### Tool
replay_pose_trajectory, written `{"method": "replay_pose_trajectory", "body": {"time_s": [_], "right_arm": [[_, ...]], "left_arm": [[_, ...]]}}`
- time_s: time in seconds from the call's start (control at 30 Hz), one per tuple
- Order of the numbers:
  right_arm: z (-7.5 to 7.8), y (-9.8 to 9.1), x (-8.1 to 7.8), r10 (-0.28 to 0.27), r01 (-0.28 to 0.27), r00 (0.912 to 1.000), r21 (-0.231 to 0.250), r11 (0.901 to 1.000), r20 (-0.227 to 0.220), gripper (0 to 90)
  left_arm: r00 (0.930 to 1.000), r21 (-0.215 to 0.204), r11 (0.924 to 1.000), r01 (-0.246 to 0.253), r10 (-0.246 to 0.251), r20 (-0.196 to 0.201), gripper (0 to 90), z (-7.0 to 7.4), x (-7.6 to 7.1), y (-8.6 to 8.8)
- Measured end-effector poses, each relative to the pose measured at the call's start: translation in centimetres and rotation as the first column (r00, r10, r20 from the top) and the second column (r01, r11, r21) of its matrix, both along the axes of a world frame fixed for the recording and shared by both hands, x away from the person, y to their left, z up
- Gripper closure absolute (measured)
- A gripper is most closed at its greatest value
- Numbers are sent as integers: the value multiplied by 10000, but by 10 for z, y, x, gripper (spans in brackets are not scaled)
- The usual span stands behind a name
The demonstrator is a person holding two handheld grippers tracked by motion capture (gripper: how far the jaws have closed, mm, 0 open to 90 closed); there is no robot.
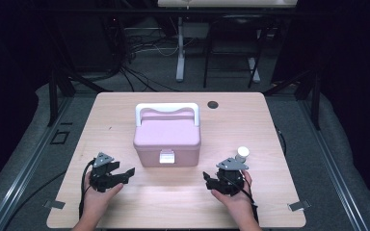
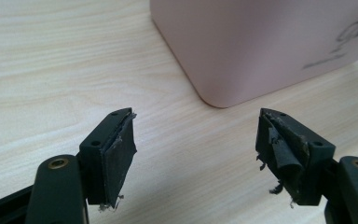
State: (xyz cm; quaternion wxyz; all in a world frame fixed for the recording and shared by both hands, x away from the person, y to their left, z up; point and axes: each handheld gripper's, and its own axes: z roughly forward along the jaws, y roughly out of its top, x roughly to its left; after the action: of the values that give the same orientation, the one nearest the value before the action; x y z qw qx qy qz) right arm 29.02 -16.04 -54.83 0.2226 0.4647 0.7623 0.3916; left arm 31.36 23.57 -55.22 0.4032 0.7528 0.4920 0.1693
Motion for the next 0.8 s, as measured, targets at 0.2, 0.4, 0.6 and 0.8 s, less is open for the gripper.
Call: {"method": "replay_pose_trajectory", "body": {"time_s": [0.2, 0.4, 0.6, 0.8], "right_arm": [[1, -3, -6, 62, -58, 9998, 177, 9998, -195, 306], [-10, -7, 5, 57, -26, 9971, 404, 9992, -761, 348], [-9, -7, 6, 80, -70, 9989, 207, 9998, -468, 329], [-11, -4, 11, 96, -95, 9998, 92, 9999, -172, 382]], "left_arm": [[9993, 55, 9993, 365, -366, 96, 287, 2, -7, -3], [9990, 194, 9989, 428, -430, 95, 298, -2, -1, -3], [9991, 25, 9991, 429, -429, -23, 340, -3, 2, 0], [9995, 62, 9995, 308, -308, 51, 405, -4, 4, 0]]}}
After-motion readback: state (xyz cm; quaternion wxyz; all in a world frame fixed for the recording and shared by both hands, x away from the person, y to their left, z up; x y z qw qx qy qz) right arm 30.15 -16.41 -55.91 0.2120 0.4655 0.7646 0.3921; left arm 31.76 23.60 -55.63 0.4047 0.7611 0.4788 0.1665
